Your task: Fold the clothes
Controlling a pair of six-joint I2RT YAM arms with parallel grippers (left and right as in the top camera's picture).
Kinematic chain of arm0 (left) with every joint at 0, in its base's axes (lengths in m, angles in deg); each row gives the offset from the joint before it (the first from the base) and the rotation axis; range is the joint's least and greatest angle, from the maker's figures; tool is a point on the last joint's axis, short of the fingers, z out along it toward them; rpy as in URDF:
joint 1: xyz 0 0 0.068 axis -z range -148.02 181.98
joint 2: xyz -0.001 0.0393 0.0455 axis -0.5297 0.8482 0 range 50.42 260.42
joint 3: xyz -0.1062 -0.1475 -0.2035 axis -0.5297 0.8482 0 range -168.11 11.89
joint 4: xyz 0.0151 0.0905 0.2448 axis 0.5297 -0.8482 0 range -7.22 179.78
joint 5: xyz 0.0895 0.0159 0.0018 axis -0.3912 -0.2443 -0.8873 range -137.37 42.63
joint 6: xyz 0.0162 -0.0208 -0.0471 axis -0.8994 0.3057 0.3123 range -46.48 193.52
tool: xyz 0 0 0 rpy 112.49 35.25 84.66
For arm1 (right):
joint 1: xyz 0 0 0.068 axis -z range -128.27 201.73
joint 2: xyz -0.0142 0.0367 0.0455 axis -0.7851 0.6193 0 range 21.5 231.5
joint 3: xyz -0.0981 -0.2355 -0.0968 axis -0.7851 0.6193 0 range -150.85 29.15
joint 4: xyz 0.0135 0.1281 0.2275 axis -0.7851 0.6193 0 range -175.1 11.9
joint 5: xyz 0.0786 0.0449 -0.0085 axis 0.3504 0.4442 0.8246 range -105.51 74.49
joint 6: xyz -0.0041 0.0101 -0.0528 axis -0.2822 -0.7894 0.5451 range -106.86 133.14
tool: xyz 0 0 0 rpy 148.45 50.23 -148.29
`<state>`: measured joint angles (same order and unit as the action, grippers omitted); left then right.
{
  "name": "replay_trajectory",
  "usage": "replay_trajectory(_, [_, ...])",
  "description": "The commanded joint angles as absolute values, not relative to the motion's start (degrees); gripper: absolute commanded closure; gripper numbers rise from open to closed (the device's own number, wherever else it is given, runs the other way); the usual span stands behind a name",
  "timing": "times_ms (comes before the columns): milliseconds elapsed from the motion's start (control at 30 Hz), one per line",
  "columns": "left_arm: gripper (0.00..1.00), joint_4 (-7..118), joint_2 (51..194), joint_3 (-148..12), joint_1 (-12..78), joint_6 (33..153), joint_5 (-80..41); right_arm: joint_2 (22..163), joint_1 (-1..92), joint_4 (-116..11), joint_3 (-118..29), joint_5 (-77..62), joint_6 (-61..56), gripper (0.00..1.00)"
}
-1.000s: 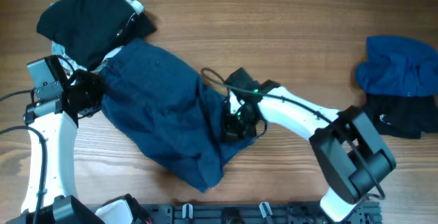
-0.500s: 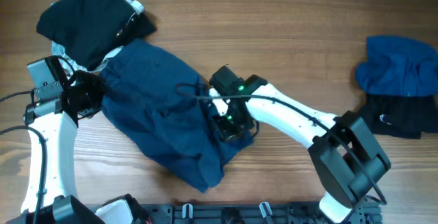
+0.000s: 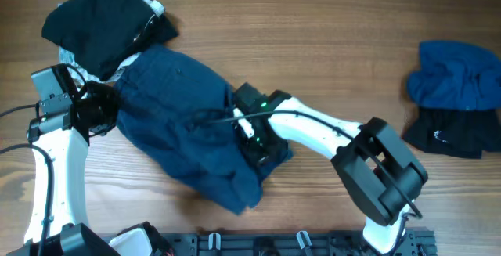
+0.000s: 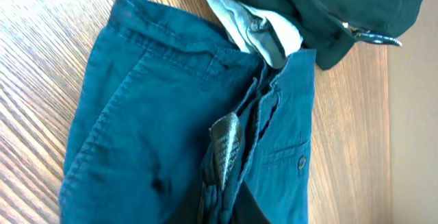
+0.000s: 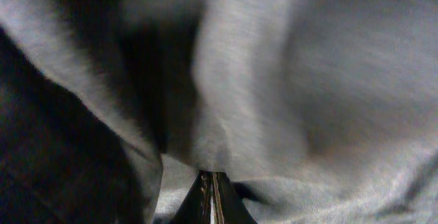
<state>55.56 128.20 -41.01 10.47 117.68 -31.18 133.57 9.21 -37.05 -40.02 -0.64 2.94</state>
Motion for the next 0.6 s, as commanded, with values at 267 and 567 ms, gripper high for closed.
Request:
replay_trajectory(267, [0.91,55.3,132.4,-41.7,24.2,120.8,-30.4,136.6,30.8,-40.5,-39.8,-11.7,-2.0,0.96])
replay_trajectory(567, [0.91,58.8,137.7,-41.7,45.0,128.6,-30.8,136.6,52.0,-39.7,-47.3,-14.3,-5.0,0.96])
